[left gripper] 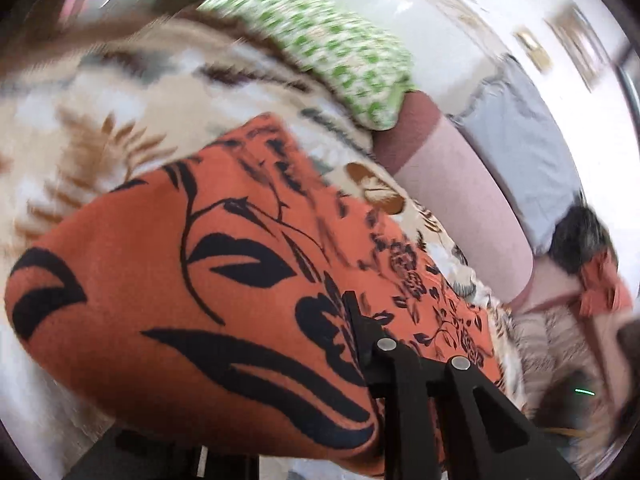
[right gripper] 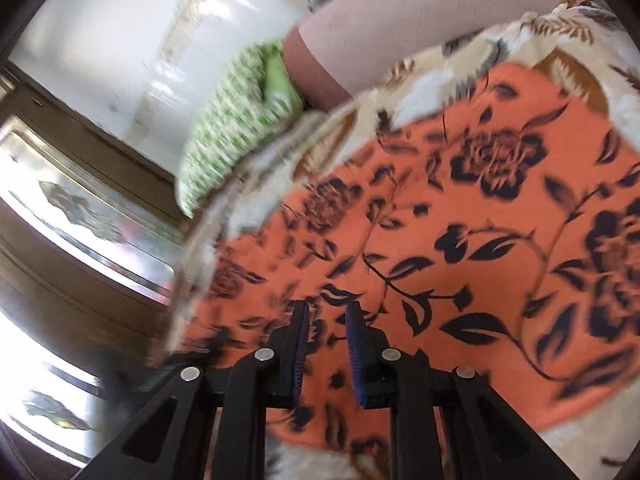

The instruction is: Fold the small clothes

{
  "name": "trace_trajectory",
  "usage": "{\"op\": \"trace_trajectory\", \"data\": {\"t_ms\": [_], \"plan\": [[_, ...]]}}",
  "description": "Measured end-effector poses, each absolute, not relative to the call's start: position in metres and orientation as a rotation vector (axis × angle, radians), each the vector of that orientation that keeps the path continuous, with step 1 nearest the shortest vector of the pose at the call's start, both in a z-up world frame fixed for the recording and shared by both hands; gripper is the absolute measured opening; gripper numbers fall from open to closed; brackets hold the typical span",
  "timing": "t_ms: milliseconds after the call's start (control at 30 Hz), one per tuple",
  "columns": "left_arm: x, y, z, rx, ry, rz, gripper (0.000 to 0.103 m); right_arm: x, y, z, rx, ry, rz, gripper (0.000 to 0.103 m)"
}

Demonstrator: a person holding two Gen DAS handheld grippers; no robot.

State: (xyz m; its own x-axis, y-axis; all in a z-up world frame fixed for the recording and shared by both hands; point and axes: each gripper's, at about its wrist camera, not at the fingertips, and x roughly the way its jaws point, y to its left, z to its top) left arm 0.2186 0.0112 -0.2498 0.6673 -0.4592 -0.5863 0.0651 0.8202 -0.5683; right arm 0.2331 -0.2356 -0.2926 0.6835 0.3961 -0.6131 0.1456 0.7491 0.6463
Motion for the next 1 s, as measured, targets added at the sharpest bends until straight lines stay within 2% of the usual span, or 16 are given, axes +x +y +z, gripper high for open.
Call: {"op": "trace_trajectory", "data": {"t_ms": [67,100,167,200,467,567,667,800,833,867,933,1000], "plan": [[0.215,-0.003,-0.232,-0.432,0.746,-0.339,0.019,0.241,-0.232,-0.331,0.766,0.928,0.145,0.011],[0.213,-0.010,-0.223,-0.384,0.726,-0.352,0.019,0.236,-0.241,-0.332,0.823,0.896,0.162,0.011],[0.210,-0.022,-0.208,-0.321,0.683,-0.377,0.019,0.234,-0.253,-0.332,0.912,0.958,0.204,0.012],[0.207,-0.030,-0.199,-0.283,0.661,-0.391,0.019,0.231,-0.262,-0.331,0.958,0.965,0.220,0.015],[0.192,-0.134,-0.145,-0.017,0.609,-0.533,0.019,0.179,-0.366,-0.301,1.143,0.714,0.107,0.016],[0.187,-0.185,-0.146,0.057,0.639,-0.585,0.019,0.150,-0.414,-0.296,1.192,0.608,0.015,0.016],[0.179,-0.250,-0.170,0.153,0.698,-0.630,0.021,0.116,-0.460,-0.301,1.258,0.514,-0.076,0.016],[0.176,-0.311,-0.233,0.237,0.902,-0.671,0.042,0.091,-0.501,-0.305,1.286,0.467,-0.175,0.016],[0.172,-0.314,-0.240,0.264,0.910,-0.661,0.044,0.089,-0.507,-0.304,1.288,0.466,-0.183,0.016],[0.167,-0.312,-0.240,0.275,0.889,-0.667,0.047,0.086,-0.512,-0.305,1.289,0.468,-0.190,0.016],[0.157,-0.298,-0.227,0.253,0.855,-0.769,0.068,0.089,-0.513,-0.306,1.300,0.477,-0.176,0.016],[0.148,-0.272,-0.208,0.190,0.827,-0.884,0.073,0.094,-0.511,-0.306,1.307,0.481,-0.148,0.016]]}}
